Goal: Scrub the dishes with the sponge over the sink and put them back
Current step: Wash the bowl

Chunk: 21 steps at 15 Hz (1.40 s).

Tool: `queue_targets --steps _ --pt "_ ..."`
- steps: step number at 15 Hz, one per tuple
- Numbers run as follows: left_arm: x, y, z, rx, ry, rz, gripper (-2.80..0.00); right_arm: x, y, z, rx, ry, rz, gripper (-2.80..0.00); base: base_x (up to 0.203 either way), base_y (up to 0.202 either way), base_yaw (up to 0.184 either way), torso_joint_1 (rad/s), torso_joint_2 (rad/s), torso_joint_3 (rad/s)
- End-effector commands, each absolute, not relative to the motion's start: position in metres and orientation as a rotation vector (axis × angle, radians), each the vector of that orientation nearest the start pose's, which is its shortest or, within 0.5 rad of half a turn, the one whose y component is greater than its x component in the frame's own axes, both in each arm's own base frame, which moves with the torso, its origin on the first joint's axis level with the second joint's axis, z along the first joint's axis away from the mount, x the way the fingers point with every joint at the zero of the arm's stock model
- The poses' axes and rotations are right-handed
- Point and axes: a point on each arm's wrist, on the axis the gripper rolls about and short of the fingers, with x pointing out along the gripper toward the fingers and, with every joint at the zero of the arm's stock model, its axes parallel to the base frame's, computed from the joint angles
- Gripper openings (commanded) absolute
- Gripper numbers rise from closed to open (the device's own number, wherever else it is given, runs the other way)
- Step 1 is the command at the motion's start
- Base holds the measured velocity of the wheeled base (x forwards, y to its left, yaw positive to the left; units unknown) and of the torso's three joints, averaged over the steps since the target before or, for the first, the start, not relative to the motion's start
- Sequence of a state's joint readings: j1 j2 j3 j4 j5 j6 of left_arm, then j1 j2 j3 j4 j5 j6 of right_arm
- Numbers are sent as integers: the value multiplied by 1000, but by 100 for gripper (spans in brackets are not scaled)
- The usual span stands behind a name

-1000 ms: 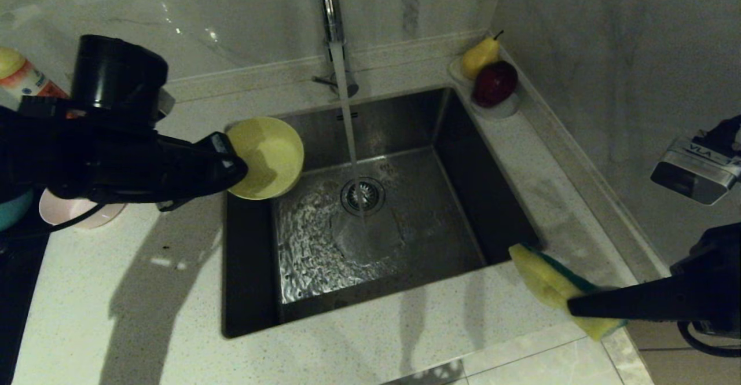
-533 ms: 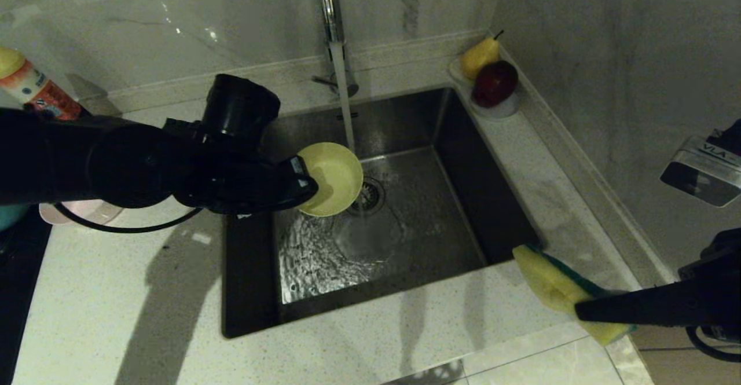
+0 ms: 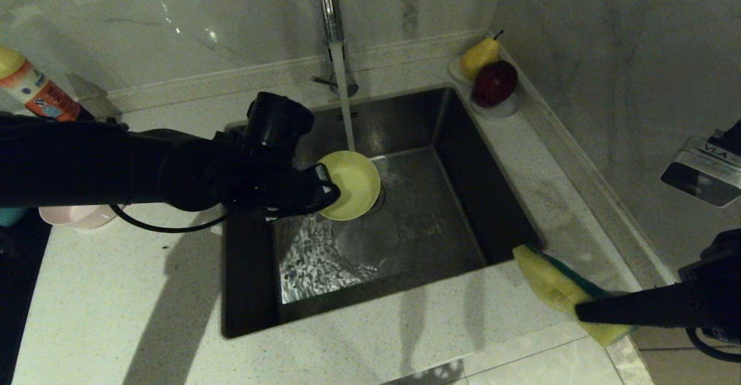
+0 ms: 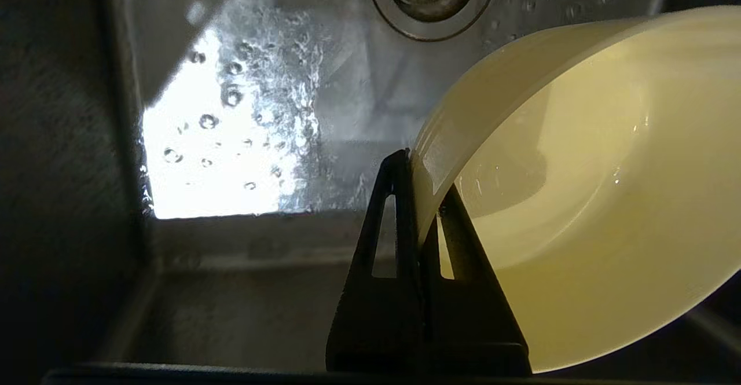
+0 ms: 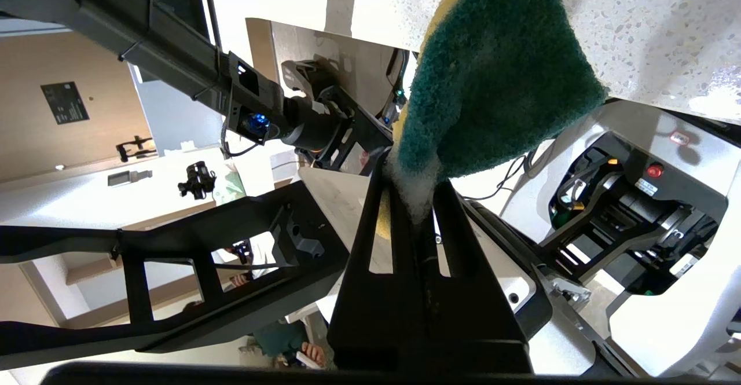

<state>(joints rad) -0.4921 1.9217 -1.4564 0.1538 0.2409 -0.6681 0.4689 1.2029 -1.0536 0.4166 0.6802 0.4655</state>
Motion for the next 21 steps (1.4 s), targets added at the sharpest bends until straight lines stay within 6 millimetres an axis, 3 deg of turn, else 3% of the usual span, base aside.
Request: queue_targets --steps 1,6,19,21 --pt "344 -178 205 -431 637 -31 -280 136 85 276 466 853 961 -280 0 0 0 0 0 0" --pt "355 -184 207 -456 619 -32 -280 138 86 273 467 858 958 -280 0 0 0 0 0 0" --pt "339 -176 225 -476 598 -38 -280 133 83 275 469 801 985 -280 0 0 0 0 0 0" --pt "328 -164 241 -486 555 -30 -280 130 82 278 468 786 989 -280 0 0 0 0 0 0"
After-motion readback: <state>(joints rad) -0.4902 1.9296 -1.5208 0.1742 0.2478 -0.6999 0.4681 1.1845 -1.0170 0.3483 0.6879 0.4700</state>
